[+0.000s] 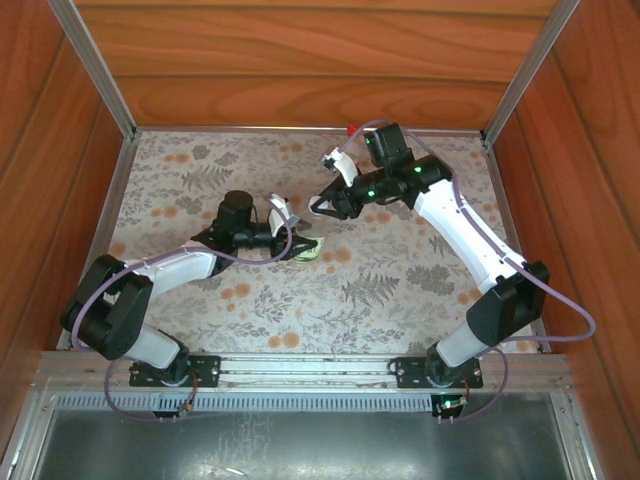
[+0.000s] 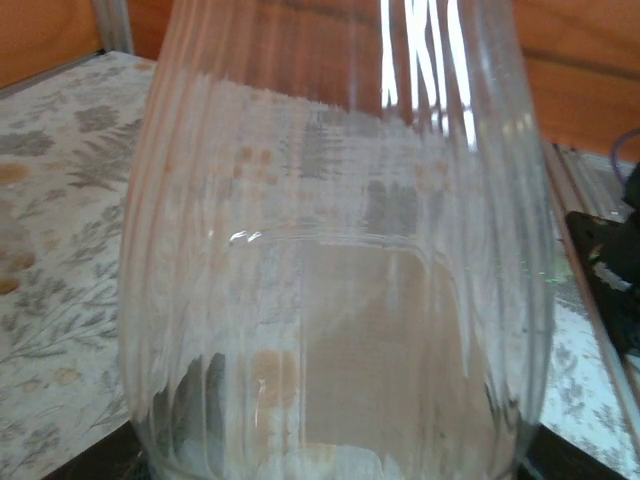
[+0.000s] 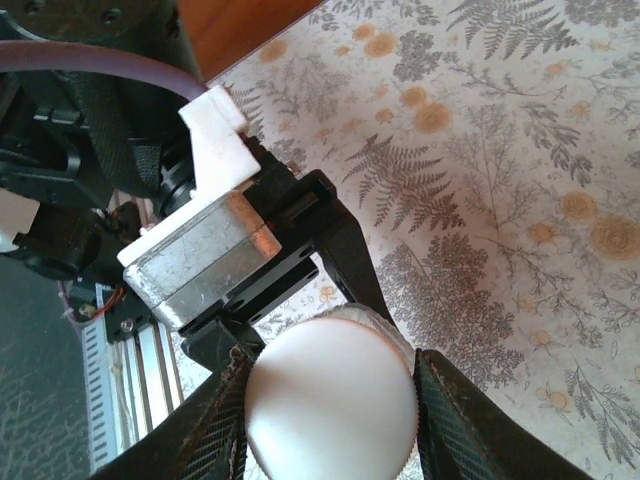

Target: Screw on the bottle caps

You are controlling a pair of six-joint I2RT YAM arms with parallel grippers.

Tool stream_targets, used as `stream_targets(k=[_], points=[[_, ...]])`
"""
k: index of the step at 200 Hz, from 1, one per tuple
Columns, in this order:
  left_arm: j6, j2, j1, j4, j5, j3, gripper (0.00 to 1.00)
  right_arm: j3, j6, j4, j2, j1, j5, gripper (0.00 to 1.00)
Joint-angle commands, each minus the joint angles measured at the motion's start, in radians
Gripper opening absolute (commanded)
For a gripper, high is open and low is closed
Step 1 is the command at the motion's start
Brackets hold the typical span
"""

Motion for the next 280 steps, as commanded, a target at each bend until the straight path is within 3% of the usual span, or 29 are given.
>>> stream_targets(k=[1,26,41,60,98,118,168,182,233,261,280], points=[[0.042,-0.043,-0.008,0.024,-0.196,-0.003,0.53,-0.055,0.228,0.047,-0.027,0.030,-0.001,0.10],[0.061,-0.060,-0.019,0.025,-0.385,-0.005,0.53,-0.130,0.442,0.146,-0.055,0.079,0.056,0.06],[0.082,-0.064,-0.035,0.024,-0.477,0.000,0.53,-0.135,0.496,0.120,-0.062,0.129,0.187,0.06],[0.122,-0.060,-0.063,0.024,-0.555,0.006,0.53,-0.155,0.615,0.104,-0.068,0.166,0.331,0.05],[0.159,-0.037,-0.095,0.025,-0.609,0.006,0.53,-0.207,0.739,0.157,-0.102,0.202,0.443,0.08],[0.142,-0.041,-0.091,0.024,-0.570,-0.005,0.53,-0.202,0.708,0.140,-0.126,0.200,0.509,0.12],[0.034,-0.029,-0.029,0.024,-0.305,-0.001,0.53,-0.209,0.500,0.160,-0.185,0.189,0.569,0.55],[0.010,-0.021,-0.016,0.024,-0.211,0.009,0.53,-0.219,0.462,0.190,-0.201,0.187,0.582,0.62],[-0.054,0.038,-0.007,0.025,0.048,0.061,0.53,-0.200,0.382,0.305,-0.180,0.181,0.434,0.62],[-0.071,0.038,-0.002,0.025,0.127,0.069,0.53,-0.186,0.336,0.298,-0.171,0.155,0.429,0.60],[-0.106,0.040,0.003,0.023,0.176,0.081,0.53,-0.234,0.324,0.372,-0.193,0.118,0.321,0.56]])
